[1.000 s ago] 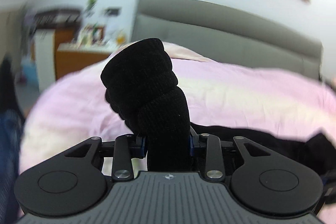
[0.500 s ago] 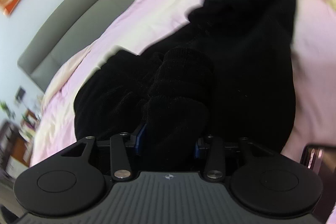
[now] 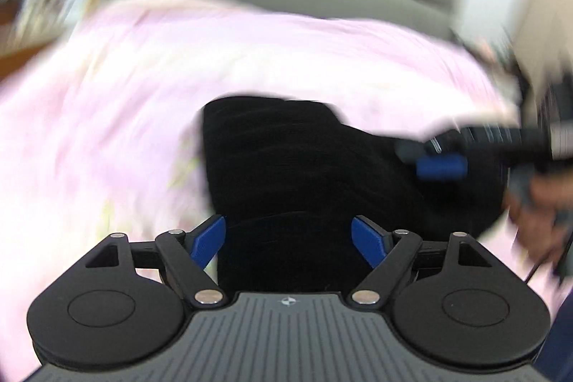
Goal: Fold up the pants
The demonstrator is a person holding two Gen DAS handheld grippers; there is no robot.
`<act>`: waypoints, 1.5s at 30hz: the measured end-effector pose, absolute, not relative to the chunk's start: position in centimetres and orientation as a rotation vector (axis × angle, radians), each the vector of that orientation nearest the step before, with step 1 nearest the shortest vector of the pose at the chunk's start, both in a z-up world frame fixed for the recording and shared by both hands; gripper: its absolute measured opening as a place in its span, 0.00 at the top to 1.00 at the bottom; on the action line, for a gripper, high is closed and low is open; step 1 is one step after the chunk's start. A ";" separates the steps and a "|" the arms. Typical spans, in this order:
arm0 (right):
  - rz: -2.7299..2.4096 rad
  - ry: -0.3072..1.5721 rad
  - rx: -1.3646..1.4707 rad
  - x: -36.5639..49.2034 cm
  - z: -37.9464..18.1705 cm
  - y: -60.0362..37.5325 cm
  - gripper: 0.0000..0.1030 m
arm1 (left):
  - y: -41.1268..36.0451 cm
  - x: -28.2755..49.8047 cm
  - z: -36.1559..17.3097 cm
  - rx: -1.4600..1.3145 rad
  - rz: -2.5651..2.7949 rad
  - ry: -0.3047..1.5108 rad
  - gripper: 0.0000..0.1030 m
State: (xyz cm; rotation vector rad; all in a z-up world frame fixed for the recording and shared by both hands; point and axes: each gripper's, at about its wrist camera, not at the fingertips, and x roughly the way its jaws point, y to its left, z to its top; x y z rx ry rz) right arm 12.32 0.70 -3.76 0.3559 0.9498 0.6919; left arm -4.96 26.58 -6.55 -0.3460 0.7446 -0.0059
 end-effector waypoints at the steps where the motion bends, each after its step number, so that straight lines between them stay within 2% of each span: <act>1: 0.692 0.971 0.363 13.0 -4.3 1.4 0.34 | 28.2 -4.7 -7.5 -0.449 0.004 0.770 0.08; 5: 0.666 1.059 0.274 14.3 -6.6 4.7 0.35 | 31.7 -3.5 -11.4 -0.732 0.020 0.840 0.13; 6: 0.672 1.064 0.253 14.1 -7.0 5.2 0.42 | 31.6 -3.8 -12.1 -0.758 0.022 0.846 0.13; 7: 0.706 1.072 0.259 13.9 -7.4 5.5 0.56 | 31.9 -3.5 -12.5 -0.775 0.018 0.850 0.13; 13: 0.785 1.044 0.283 13.8 -6.9 4.1 0.67 | 31.6 -3.3 -13.0 -0.823 -0.013 0.849 0.11; 15: 0.815 1.011 0.361 14.2 -5.8 2.3 0.89 | 31.4 -3.7 -12.3 -0.810 -0.015 0.837 0.11; 18: 0.850 0.949 0.472 14.0 -4.8 -0.4 0.90 | 31.0 -4.0 -11.7 -0.801 -0.048 0.803 0.10; 21: 0.802 0.997 0.404 13.8 -6.3 -0.6 0.90 | 30.2 -3.3 -12.4 -0.775 -0.031 0.838 0.09; 24: 0.732 1.042 0.281 13.4 -9.0 0.5 0.85 | 28.9 -2.7 -13.9 -0.742 -0.012 0.898 0.07; 27: 0.684 1.029 0.253 13.2 -9.0 0.8 0.68 | 28.2 -3.0 -14.3 -0.734 0.014 0.892 0.07; 32: 0.656 0.843 0.139 11.1 -5.1 -1.0 0.62 | 28.5 -3.3 -14.1 -0.758 0.007 0.876 0.07; 36: 0.487 0.665 -0.175 9.2 -4.1 -3.3 0.39 | 28.6 -3.1 -14.3 -0.772 0.003 0.879 0.05; 38: 0.447 0.667 -0.349 8.8 -5.4 -3.0 0.37 | 28.4 -3.0 -14.2 -0.765 0.005 0.881 0.04; 45: 0.473 0.592 -0.635 6.4 -8.8 -0.7 0.36 | 28.4 -3.3 -14.1 -0.769 0.006 0.878 0.04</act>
